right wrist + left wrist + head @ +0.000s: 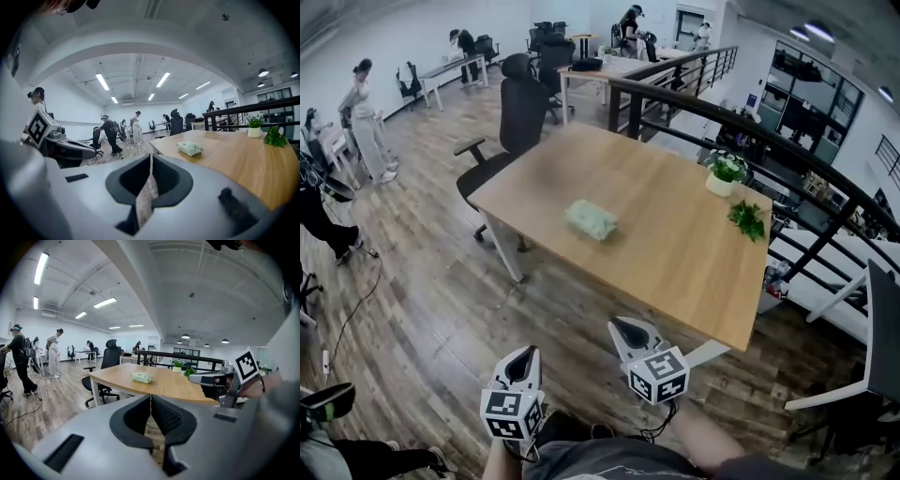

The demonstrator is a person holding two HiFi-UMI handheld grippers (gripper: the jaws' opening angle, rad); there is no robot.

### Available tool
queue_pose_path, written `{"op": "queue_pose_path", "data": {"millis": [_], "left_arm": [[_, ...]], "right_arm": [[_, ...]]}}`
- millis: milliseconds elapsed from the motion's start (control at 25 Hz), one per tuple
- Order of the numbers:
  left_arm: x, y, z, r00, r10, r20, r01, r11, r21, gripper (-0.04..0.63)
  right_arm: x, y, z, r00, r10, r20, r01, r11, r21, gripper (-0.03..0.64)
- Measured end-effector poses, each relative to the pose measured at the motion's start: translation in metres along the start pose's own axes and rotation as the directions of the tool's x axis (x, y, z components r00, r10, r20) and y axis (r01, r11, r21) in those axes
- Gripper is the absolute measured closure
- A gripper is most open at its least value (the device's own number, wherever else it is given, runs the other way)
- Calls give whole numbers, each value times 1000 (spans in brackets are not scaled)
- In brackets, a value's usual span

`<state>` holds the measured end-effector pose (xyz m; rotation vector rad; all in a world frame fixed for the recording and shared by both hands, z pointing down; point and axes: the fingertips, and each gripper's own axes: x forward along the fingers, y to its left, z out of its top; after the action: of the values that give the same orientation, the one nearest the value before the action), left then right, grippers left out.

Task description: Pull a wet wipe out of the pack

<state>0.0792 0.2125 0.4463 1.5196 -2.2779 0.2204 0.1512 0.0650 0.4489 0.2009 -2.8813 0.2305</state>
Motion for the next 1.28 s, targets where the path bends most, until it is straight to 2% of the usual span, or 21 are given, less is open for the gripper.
{"op": "queue_pose_path", "data": {"millis": [480, 760, 1120, 1280], "left_arm": [[92, 22, 45, 999, -53, 14, 52, 997, 57, 577], [175, 60, 74, 989, -145, -11, 145, 987, 71, 577], [280, 113, 113, 965, -252, -75, 260, 959, 114, 577], [313, 124, 121, 943, -318, -101, 329, 936, 123, 577]], "right_arm": [[51, -59, 7, 998, -60, -25, 61, 998, 18, 592], [117, -103, 15, 988, -142, -59, 143, 989, 21, 592], [198, -151, 40, 964, -252, -88, 257, 964, 59, 592], [222, -162, 48, 953, -288, -98, 295, 953, 71, 592]]}}
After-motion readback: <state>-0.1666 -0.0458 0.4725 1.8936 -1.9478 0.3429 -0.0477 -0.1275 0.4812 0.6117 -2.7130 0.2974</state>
